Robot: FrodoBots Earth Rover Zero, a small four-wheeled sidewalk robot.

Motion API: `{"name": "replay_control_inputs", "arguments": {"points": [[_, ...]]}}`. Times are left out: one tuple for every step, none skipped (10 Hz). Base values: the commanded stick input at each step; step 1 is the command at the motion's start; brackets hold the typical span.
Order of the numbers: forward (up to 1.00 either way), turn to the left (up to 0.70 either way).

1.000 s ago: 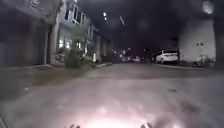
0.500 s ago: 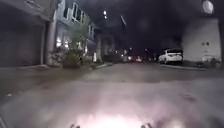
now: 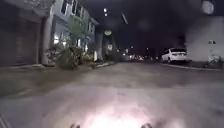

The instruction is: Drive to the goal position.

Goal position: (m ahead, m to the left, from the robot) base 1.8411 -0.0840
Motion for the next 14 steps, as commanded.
{"name": "replay_control_inputs", "arguments": {"points": [[1.0,0.0],[1.0,0.0],[1.0,0.0],[1.0,0.0],[1.0,0.0],[1.0,0.0],[1.0,0.0],[1.0,0.0],[1.0,0.0],[1.0,0.0],[1.0,0.0],[1.0,0.0],[1.0,0.0],[1.0,0.0]]}}
